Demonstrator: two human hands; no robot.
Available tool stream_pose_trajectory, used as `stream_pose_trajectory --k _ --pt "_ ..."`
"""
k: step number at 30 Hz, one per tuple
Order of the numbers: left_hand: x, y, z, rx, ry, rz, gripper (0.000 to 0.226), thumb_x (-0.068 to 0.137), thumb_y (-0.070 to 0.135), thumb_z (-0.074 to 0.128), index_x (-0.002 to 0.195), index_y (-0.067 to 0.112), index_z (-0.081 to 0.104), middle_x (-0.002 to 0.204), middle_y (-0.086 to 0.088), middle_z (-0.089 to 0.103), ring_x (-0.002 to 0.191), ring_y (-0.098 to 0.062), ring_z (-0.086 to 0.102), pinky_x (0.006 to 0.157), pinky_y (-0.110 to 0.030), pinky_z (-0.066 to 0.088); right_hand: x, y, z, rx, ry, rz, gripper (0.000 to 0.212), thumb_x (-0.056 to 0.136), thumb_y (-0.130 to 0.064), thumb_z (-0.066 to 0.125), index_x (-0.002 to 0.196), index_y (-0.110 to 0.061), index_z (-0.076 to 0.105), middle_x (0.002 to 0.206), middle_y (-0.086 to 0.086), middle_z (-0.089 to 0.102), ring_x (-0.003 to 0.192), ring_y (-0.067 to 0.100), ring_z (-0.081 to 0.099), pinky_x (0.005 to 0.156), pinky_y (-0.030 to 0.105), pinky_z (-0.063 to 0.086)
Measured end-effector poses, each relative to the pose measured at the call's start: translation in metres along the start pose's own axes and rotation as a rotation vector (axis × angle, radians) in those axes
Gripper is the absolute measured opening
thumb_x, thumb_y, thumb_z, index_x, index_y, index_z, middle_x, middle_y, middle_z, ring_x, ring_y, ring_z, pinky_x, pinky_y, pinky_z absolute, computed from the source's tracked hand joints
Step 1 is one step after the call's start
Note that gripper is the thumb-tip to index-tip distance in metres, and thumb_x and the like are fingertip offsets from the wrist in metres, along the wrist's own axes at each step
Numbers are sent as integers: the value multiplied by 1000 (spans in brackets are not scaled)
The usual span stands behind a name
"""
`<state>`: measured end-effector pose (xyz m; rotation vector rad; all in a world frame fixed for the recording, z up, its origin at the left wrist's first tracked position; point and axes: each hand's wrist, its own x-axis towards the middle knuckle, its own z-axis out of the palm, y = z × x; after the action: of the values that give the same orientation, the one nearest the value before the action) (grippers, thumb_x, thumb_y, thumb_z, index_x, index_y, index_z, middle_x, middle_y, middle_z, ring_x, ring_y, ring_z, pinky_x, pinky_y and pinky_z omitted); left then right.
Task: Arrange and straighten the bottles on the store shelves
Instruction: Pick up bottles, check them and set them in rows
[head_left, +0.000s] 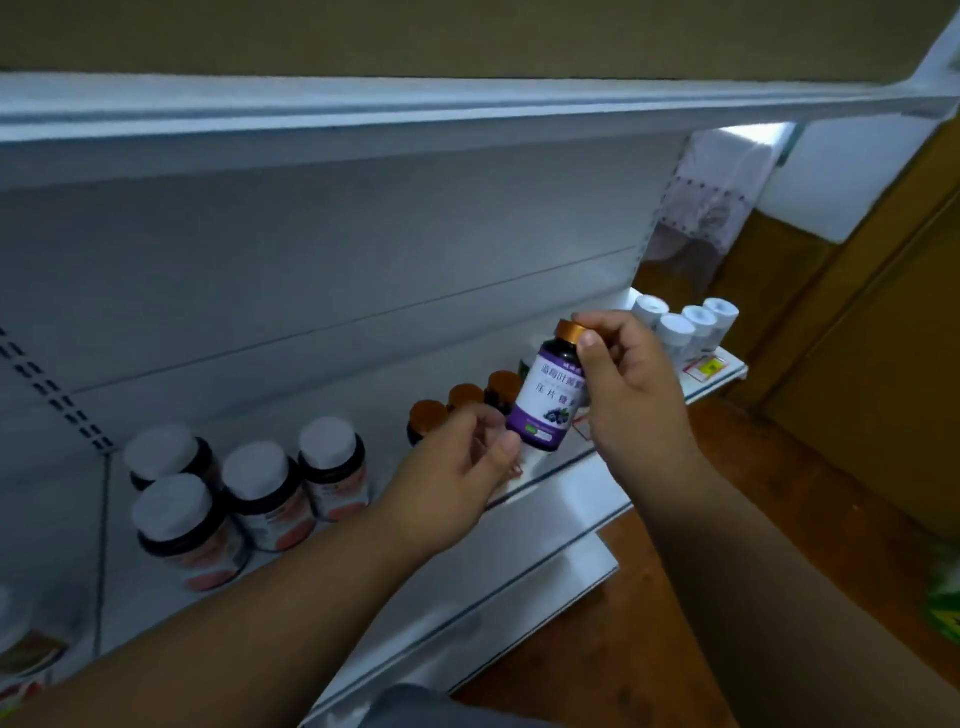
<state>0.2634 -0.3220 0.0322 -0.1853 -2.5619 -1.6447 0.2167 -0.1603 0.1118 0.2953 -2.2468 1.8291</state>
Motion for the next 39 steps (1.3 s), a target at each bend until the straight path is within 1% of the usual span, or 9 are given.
stream_pose_trajectory --k 3,6,11,17,20,24,30,36,39 --pt "7 -5 -6 187 267 5 53 85 67 34 106 23 55 97 6 57 90 -11 55 78 -32 46 48 9 17 29 -18 -77 6 96 -25 56 100 -26 60 99 -6 68 92 4 65 80 25 53" --pt "9 -8 -8 511 345 88 38 90 50 44 102 17 59 94 2 53 86 -14 49 72 -29 39 86 19 41 -9 -145 -199 10 94 -22 60 100 -14 62 94 -9 65 86 -5 62 73 9 46" --pt "14 -26 4 896 506 72 20 86 20 58 99 10 68 101 -9 62 92 -29 56 78 -35 44 123 43 93 -117 -621 -313 8 91 -22 64 97 -17 61 97 -14 65 92 -5 60 72 7 46" --pt "4 -26 21 946 466 -184 51 79 14 48 129 11 60 123 -9 60 103 -30 59 87 -38 51 133 72 138 -321 -1099 -413 32 87 -20 68 118 -24 60 114 -11 60 103 7 56 88 21 44" --pt "7 -23 24 949 452 -241 53 78 15 45 129 10 59 125 -8 59 107 -30 59 87 -39 53 131 81 143 -393 -1267 -427 42 87 -20 68 128 -21 57 118 -11 55 106 5 51 89 18 38" --pt "9 -22 24 947 448 -247 49 79 15 46 125 8 62 122 -10 61 105 -31 60 86 -39 53 136 80 140 -401 -1313 -455 31 84 -17 70 115 -17 66 106 -10 58 98 8 56 83 21 42" --pt "10 -18 24 941 425 -266 47 78 15 48 123 7 62 120 -11 61 102 -32 60 83 -42 53 139 82 137 -427 -1335 -464 36 82 -17 72 117 -23 64 109 -12 57 99 10 58 82 22 44" --pt "8 -15 22 947 428 -253 50 78 17 50 125 9 61 123 -8 60 103 -29 59 84 -39 52 138 79 132 -499 -1333 -426 39 89 -20 63 127 -24 58 127 -6 55 107 9 54 87 22 40" --pt "1 -12 19 911 465 -217 53 76 22 57 128 12 56 124 -8 58 105 -27 57 87 -37 50 128 64 125 -480 -1239 -400 40 93 -27 58 132 -26 51 134 -4 51 115 8 49 92 21 37"
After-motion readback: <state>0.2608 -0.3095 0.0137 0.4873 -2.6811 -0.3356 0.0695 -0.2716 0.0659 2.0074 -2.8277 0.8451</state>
